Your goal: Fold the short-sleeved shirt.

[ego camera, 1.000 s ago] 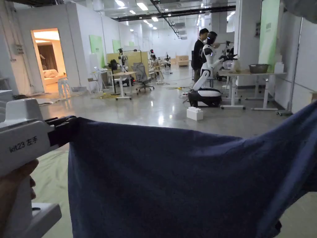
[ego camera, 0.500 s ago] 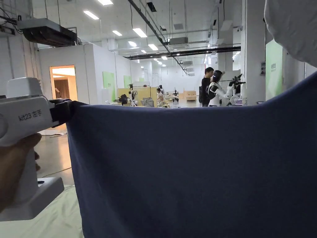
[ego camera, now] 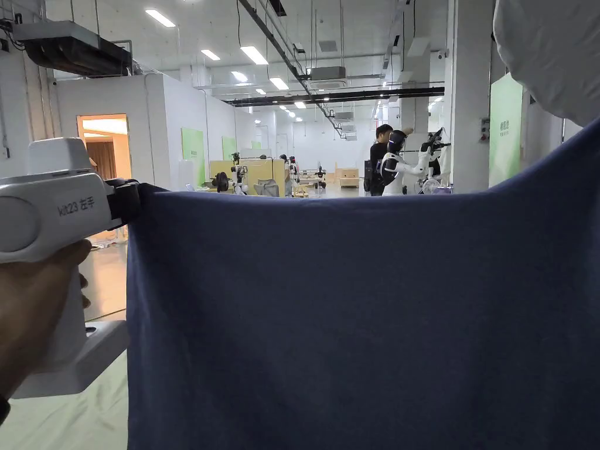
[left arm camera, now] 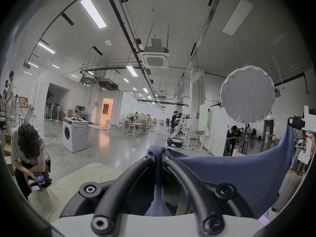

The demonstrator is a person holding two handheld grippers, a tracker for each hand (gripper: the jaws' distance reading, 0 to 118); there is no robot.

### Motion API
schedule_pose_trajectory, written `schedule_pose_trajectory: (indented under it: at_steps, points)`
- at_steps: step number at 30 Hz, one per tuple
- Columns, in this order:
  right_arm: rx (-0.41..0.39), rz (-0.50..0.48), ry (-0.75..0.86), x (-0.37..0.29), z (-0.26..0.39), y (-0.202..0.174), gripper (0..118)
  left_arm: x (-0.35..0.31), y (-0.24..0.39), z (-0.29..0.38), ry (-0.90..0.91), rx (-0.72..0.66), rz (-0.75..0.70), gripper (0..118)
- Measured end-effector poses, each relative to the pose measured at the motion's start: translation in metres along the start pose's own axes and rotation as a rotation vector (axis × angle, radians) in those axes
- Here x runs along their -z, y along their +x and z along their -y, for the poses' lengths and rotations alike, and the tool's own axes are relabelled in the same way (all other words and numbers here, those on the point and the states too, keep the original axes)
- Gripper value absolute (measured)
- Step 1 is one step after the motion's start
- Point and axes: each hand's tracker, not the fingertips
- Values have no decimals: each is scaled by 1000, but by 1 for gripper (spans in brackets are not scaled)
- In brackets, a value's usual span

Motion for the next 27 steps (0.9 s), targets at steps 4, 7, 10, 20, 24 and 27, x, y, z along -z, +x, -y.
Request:
schedule_pose_trajectory:
  at_steps: [4,7,10,20,24,27]
  points:
    - [-39,21,4,20,8,-10,1,24,0,5,-16,20,5,7]
    - [-87,40,3,42,15,-19,1,43,4,11,-26,50,-4,7]
    - [-99,49,2,66,22,-28,1,66,7,19,-28,58,-21,7]
    - [-80,53,12,132,44,-50,1,144,-1,61,-79,49,-85,7]
    - [-117,68,6,160,50,-57,1,169,1,69,-97,32,-77,7]
    - [-148,74,2,181,57,-63,1,195,6,75,-116,38,-98,7]
